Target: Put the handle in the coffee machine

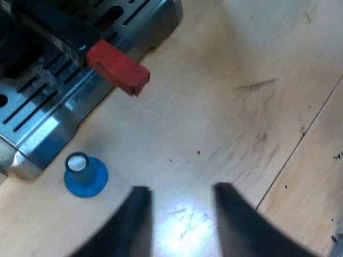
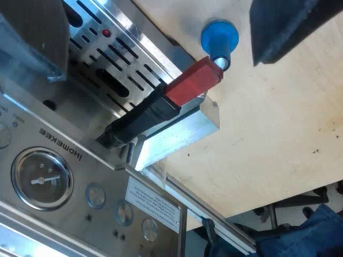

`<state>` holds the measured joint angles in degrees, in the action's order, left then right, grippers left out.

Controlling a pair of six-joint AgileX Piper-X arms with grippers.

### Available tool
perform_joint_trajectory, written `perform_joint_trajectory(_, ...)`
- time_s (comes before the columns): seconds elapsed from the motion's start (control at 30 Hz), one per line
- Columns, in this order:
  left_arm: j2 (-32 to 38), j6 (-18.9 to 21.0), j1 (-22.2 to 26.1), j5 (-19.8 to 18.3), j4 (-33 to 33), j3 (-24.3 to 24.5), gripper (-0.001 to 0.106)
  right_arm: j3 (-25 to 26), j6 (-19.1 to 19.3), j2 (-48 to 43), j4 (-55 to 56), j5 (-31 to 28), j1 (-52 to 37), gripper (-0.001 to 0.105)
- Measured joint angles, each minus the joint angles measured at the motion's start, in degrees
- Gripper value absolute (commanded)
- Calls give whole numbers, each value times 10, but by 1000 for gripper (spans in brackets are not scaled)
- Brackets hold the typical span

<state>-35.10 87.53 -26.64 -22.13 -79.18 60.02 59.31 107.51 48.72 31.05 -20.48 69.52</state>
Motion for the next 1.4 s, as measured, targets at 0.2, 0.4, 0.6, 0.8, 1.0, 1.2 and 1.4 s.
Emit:
perform_joint_trajectory(0.2, -1, -11, 0, 0, -2, 0, 105, 0, -2, 0, 0, 0, 0, 71)
perform_joint_trajectory(0.4, -1, -3, 50, 0, 32, 0, 105, 0, -42, 0, 0, 0, 0, 71)
perform_joint_trajectory(0.6, -1, 4, 87, 9, 109, 11, 105, 8, -134, 0, 14, 45, -69, 71)
perform_joint_trajectory(0.8, -1, 4, 87, 78, 160, 38, 105, 31, -150, 0, 30, 152, -173, 71)
perform_joint_trajectory(1.0, -1, 4, 87, 114, 169, 55, 105, 56, -145, -25, 95, 211, -300, 71)
perform_joint_trajectory(1.2, -1, 19, 87, 115, 185, 83, 105, 56, -125, -101, 167, 219, -404, 71)
perform_joint_trajectory(1.4, -1, 39, 112, 115, 189, 96, 105, 57, -100, -193, 250, 190, -481, 71)
